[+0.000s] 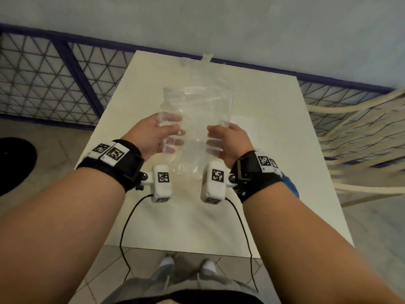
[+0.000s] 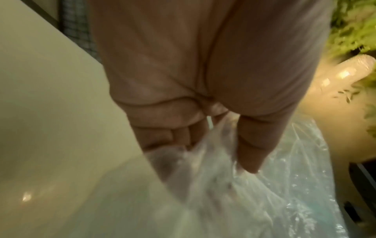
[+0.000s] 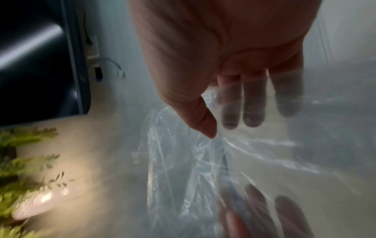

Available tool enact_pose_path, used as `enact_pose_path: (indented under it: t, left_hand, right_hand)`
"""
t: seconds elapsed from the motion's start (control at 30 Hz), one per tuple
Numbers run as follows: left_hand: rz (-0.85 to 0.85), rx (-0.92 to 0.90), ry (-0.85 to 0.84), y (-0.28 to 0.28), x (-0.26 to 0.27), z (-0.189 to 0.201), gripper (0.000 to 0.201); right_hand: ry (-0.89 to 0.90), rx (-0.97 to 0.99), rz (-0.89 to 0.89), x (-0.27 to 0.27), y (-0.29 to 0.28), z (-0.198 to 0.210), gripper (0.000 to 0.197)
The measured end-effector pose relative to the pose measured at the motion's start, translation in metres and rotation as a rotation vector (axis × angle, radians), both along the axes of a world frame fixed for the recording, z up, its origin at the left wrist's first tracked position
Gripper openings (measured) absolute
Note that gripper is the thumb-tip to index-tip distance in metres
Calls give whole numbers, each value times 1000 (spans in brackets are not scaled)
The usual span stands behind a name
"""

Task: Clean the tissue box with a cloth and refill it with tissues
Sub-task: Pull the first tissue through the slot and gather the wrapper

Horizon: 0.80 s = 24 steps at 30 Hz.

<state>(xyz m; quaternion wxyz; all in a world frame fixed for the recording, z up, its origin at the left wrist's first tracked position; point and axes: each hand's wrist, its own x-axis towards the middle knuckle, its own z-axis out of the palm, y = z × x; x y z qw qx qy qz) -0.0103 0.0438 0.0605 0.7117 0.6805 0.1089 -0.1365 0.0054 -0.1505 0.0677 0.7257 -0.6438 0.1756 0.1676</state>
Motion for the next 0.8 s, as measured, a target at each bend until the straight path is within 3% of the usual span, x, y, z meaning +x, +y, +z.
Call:
enact_pose_path:
  t: [0.07,0.23,0.4,0.53,0.67,0.77,0.8]
  left_hand:
    - [0,14,-11,-22,3,1,19]
    - [-134,8,63,-58,6,-5,27]
    - [-44,-172,112,-81,10,-14,34]
    - [17,-326,172,-95,10,-22,36]
    - [90,-402,217,-96,8,-27,41]
    - [45,-435,238,-91,8,-29,32]
    - [16,-432,261,-88,8,-30,35]
  right_hand:
    - [18,-35,12,0,-25,2,14]
    - [-21,-88,18,-5,-81,3,18]
    - [-62,73,8,-15,-118,-3,44]
    - [-17,151,-104,-19,-126,-9,27]
    - [82,378,-187,-22,-127,-19,20]
    - [147,430,-135,-24,-131,-16,35]
    - [135,396,-74,-25,-130,-14,29]
